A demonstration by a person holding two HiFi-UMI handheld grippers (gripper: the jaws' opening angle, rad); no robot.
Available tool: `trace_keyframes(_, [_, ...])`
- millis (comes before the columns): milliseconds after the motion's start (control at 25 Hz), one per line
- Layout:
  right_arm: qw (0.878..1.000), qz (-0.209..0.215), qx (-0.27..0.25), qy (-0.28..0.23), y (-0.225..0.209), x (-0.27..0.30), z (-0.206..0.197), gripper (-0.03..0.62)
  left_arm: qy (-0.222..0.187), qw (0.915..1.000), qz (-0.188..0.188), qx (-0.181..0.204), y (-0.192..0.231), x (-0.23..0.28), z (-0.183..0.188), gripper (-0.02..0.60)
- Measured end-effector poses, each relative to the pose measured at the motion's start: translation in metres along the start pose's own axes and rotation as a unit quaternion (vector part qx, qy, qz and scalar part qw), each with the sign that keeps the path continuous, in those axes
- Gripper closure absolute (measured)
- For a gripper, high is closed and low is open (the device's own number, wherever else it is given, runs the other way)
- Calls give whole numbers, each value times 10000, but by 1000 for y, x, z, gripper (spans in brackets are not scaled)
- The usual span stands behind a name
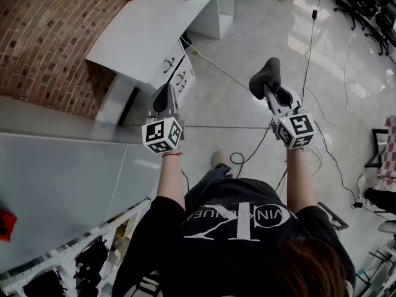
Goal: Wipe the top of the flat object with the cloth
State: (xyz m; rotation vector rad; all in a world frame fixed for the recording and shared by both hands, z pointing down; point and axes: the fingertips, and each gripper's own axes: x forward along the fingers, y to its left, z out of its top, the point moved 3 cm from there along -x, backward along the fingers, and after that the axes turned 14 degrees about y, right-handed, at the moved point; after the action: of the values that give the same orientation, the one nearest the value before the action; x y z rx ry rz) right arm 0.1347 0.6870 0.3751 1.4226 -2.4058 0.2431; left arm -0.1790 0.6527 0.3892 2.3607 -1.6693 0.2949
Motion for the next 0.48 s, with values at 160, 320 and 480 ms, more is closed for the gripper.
trace_keyframes(160, [10000, 31, -41, 64, 1, 25, 8, 543, -16, 10000, -47, -17, 15, 22, 8, 569])
trace_keyframes(320, [9999, -53, -67, 60, -5, 39, 14, 543, -24, 9999, -146, -29, 23, 43, 12, 569])
trace_keyframes(480, [9998, -167, -45, 47, -7, 51, 16, 543, 21, 9995, -312, 19, 29, 58, 10, 569])
